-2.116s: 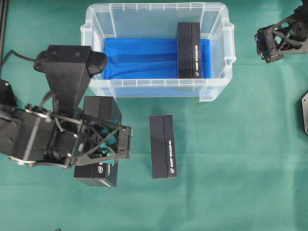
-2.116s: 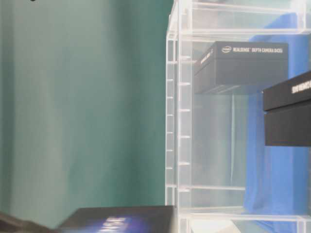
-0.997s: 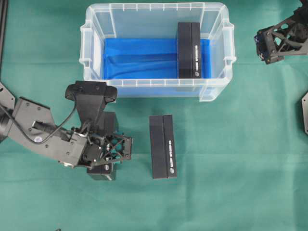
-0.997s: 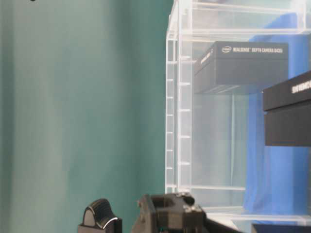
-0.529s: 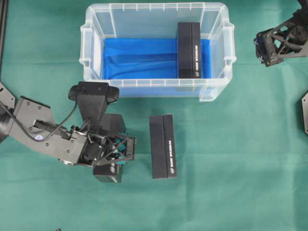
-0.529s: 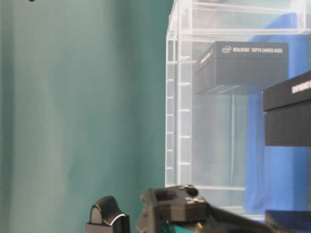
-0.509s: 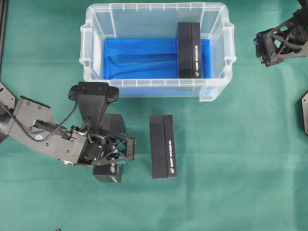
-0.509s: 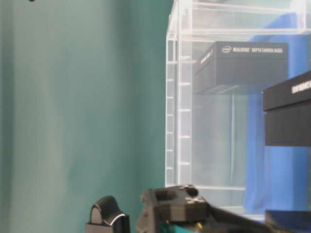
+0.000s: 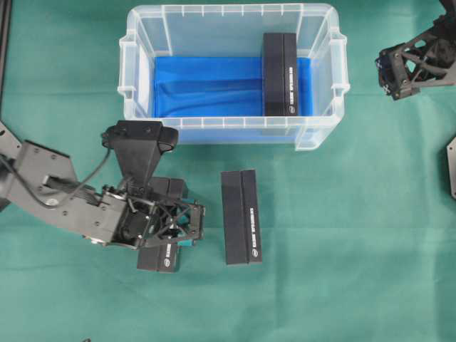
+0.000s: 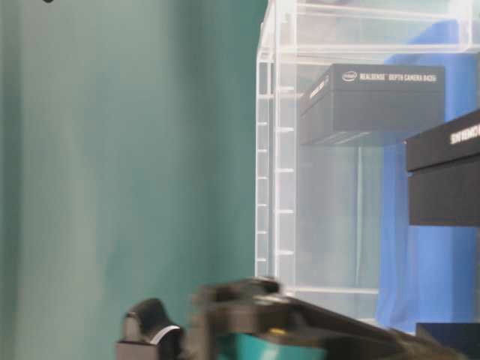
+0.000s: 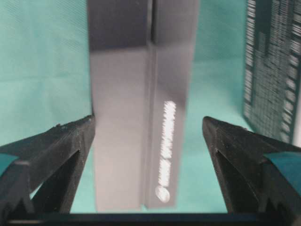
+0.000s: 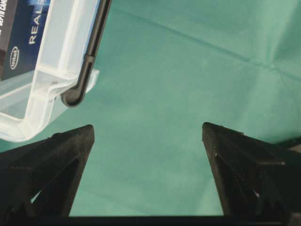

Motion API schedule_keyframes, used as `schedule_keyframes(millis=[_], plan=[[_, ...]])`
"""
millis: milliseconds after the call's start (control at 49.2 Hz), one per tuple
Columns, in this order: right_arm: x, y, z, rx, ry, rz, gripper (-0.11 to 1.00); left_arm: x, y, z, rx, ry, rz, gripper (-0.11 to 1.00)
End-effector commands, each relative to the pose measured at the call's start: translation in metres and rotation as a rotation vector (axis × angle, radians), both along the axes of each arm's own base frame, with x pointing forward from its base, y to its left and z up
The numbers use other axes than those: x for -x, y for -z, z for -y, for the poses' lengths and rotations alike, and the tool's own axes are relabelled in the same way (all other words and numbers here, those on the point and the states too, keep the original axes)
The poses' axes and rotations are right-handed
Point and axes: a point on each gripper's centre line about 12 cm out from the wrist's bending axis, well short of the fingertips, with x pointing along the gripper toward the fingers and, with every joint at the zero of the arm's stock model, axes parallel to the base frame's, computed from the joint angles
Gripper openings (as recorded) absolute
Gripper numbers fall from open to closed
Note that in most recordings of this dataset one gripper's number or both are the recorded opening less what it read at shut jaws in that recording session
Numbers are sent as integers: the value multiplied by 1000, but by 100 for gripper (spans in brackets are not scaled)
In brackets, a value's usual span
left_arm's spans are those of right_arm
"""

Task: Take out the box from the case.
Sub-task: 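Open the left gripper and withdraw it to the upper left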

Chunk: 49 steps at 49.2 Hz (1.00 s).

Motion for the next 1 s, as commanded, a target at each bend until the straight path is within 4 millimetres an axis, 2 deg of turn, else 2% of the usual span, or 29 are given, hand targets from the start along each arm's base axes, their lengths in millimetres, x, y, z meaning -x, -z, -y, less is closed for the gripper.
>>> schedule_keyframes(millis=[0, 244, 407, 509, 671, 814, 976], plan=[[0, -6, -1, 8, -2, 25, 94, -1, -37, 1, 27, -1, 82, 99], [-1, -6, -1, 9, -5, 29, 94, 22, -107, -8, 17, -39, 74, 99], [-2, -7, 0, 12, -3, 37, 94, 31, -141, -11, 16, -51, 78, 99], [-2, -7, 0, 11, -4, 39, 94, 28, -148, -11, 14, -21, 96, 99], [-2, -7, 0, 9, 5, 41, 94, 23, -149, -12, 3, 10, 95, 99], [-2, -7, -1, 6, 11, 43, 94, 34, -145, -12, -4, 13, 67, 99], [-2, -7, -1, 6, 10, 40, 94, 58, -140, -9, -7, 38, 50, 99]])
